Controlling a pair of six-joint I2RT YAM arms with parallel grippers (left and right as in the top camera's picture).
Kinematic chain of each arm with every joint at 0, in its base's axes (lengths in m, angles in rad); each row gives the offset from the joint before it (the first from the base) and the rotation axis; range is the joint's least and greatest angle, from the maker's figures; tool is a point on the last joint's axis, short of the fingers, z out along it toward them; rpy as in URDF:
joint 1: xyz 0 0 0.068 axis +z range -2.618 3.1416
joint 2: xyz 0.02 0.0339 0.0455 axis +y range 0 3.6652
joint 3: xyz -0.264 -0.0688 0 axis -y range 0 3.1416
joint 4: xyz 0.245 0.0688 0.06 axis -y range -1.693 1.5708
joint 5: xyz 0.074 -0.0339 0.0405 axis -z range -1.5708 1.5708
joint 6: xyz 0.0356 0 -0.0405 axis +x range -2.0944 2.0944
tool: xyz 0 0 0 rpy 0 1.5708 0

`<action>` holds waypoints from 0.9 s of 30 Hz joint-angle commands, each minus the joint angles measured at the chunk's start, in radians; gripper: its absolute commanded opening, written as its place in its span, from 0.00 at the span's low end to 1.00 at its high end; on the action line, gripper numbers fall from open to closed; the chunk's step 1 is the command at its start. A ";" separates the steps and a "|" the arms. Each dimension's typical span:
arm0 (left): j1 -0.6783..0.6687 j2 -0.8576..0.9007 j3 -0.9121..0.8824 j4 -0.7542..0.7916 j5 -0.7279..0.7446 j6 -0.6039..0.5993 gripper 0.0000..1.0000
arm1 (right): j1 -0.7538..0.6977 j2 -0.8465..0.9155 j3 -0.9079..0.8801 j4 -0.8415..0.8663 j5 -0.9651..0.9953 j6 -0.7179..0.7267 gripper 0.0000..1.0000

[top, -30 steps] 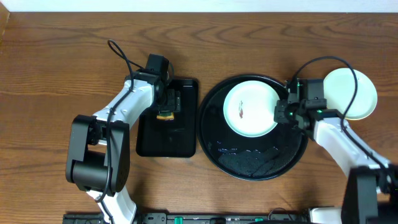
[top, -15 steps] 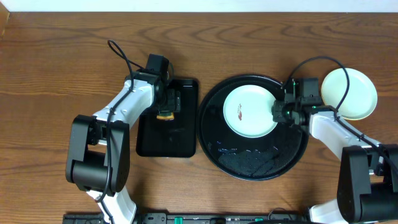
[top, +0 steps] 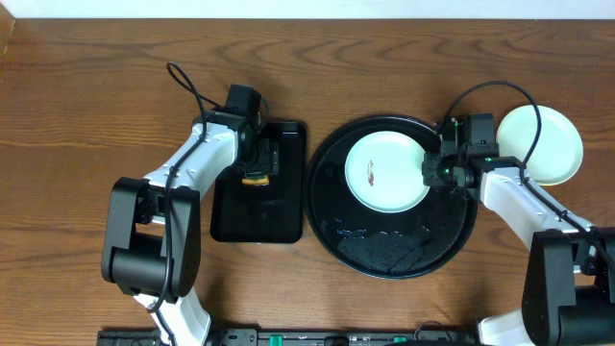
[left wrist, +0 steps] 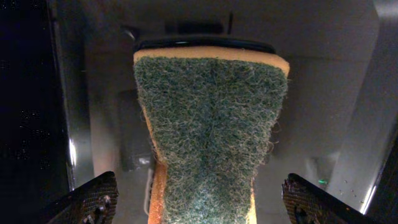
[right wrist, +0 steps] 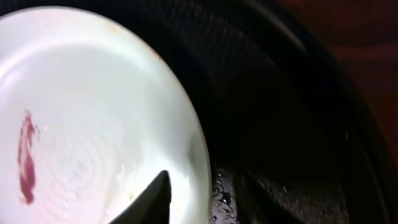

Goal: Clean dirty plates on tray and stack at the side

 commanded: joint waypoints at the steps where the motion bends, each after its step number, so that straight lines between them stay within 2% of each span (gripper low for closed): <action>1: 0.001 0.001 -0.009 0.000 -0.012 0.002 0.86 | -0.004 -0.012 -0.001 0.001 0.017 -0.016 0.33; 4: 0.001 0.001 -0.009 0.004 -0.012 0.002 0.86 | -0.003 -0.012 -0.013 0.009 0.017 -0.016 0.27; 7: 0.001 0.001 -0.009 0.012 -0.012 0.002 0.86 | -0.002 -0.011 -0.026 0.017 0.017 -0.015 0.16; 16: 0.001 0.001 -0.009 0.016 -0.012 0.002 0.86 | -0.002 -0.011 -0.058 0.037 0.017 -0.015 0.21; 27: 0.001 0.001 -0.011 0.043 -0.013 0.002 0.86 | -0.002 0.015 -0.061 0.045 0.017 -0.015 0.06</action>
